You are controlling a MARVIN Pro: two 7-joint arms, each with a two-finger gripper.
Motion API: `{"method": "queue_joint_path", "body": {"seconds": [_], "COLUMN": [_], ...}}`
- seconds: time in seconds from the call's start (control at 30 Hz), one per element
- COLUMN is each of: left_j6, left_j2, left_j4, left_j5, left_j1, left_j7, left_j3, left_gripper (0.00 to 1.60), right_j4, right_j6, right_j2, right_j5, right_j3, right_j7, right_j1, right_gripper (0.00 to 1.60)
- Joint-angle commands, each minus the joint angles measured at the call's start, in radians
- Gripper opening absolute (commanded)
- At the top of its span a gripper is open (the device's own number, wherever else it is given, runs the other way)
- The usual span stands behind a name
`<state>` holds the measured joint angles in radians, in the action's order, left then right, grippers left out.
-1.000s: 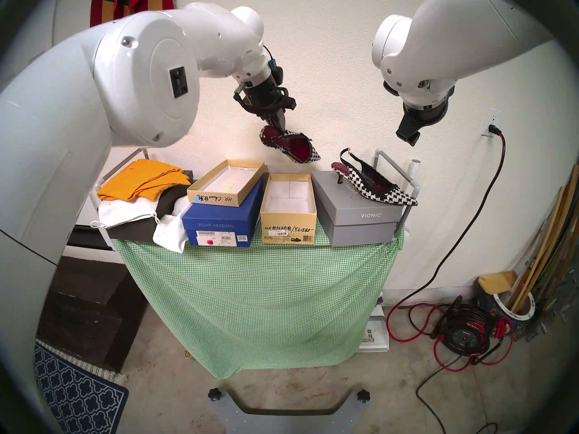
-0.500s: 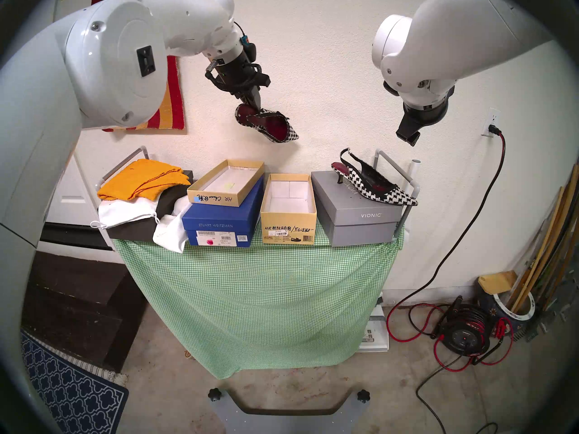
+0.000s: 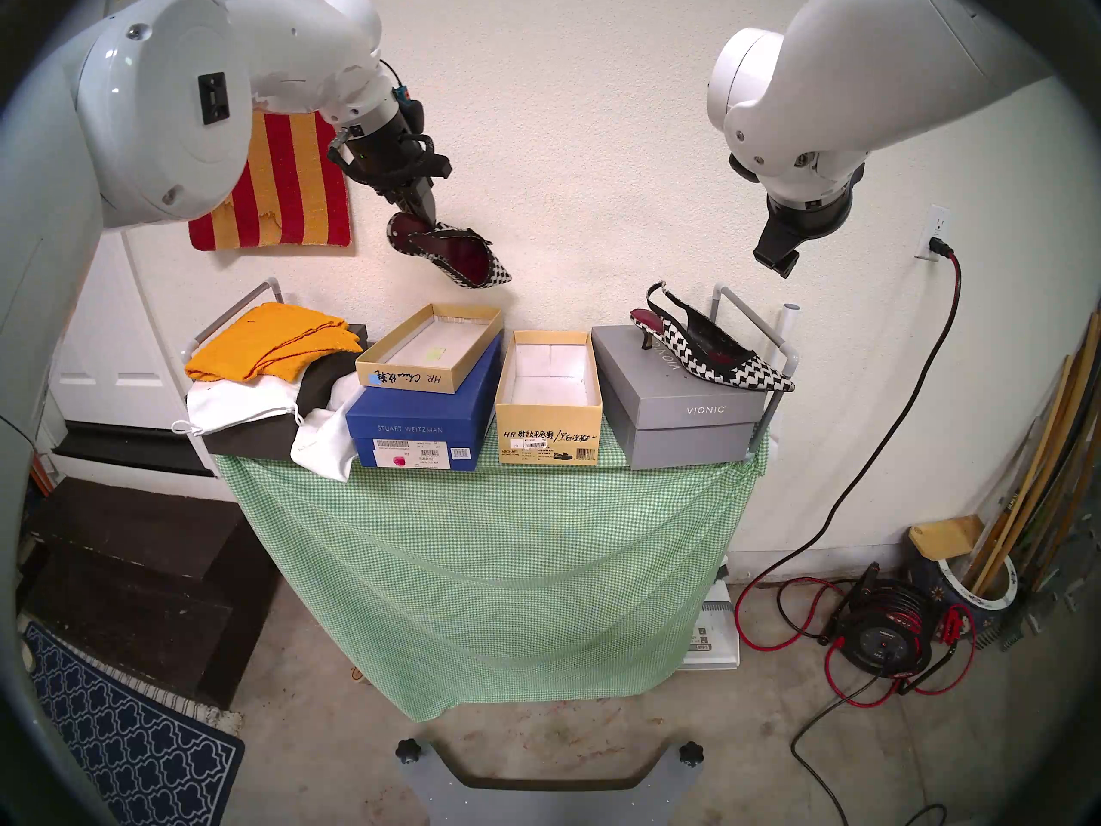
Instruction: Take shoe out of the box
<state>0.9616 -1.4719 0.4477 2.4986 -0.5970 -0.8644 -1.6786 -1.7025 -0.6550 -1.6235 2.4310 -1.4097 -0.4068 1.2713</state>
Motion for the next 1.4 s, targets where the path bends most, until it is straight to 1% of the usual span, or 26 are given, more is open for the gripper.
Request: {"method": "queue_joint_path", "body": {"seconds": [0.0,0.13,0.27,0.4,0.43,0.5,0.57,0.67,0.77,0.97,1.2,1.37], "left_j6": [-0.002,-0.002,-0.002,-0.002,-0.002,-0.002,-0.002,-0.002,-0.002,-0.002,-0.002,-0.002], "left_j2": [0.020,0.015,0.011,0.006,0.000,-0.001,-0.006,-0.005,0.001,0.021,0.042,0.050], "left_j4": [0.087,0.118,0.121,0.089,0.056,0.039,-0.003,-0.021,-0.049,-0.068,-0.083,-0.072], "left_j5": [0.013,0.027,0.044,0.069,0.078,0.084,0.095,0.103,0.112,0.122,0.136,0.148], "left_j1": [-0.048,-0.043,-0.027,-0.002,0.010,0.017,0.042,0.057,0.097,0.136,0.162,0.176], "left_j7": [-0.057,-0.067,-0.061,-0.046,-0.027,-0.019,0.003,0.009,0.023,0.031,0.042,0.026], "left_j3": [-0.039,-0.052,-0.058,-0.059,-0.057,-0.055,-0.053,-0.051,-0.056,-0.060,-0.065,-0.063], "left_gripper": [0.00,0.00,0.00,0.00,0.00,0.00,0.00,0.00,0.00,0.00,0.00,0.00], "right_j4": [0.001,0.001,0.001,0.001,0.001,0.001,0.001,0.001,0.001,0.001,0.001,0.001], "right_j6": [-0.001,-0.001,-0.002,-0.001,-0.001,-0.001,-0.001,-0.001,-0.001,-0.001,-0.001,-0.001], "right_j2": [-0.002,-0.002,-0.002,-0.002,-0.002,-0.001,-0.001,-0.001,-0.001,-0.001,-0.001,-0.001], "right_j5": [0.004,0.004,0.005,0.005,0.005,0.005,0.005,0.005,0.005,0.005,0.005,0.006], "right_j3": [0.000,0.000,0.000,0.000,0.000,0.000,0.001,0.001,0.001,0.001,0.001,0.001], "right_j7": [-0.004,-0.004,-0.005,-0.006,-0.006,-0.006,-0.006,-0.006,-0.007,-0.007,-0.008,-0.008], "right_j1": [0.002,0.002,0.002,0.002,0.002,0.002,0.002,0.002,0.002,0.002,0.002,0.002], "right_gripper": [1.60,1.60,1.60,1.60,1.60,1.60,1.60,1.60,1.60,1.60,1.60,1.60]}}
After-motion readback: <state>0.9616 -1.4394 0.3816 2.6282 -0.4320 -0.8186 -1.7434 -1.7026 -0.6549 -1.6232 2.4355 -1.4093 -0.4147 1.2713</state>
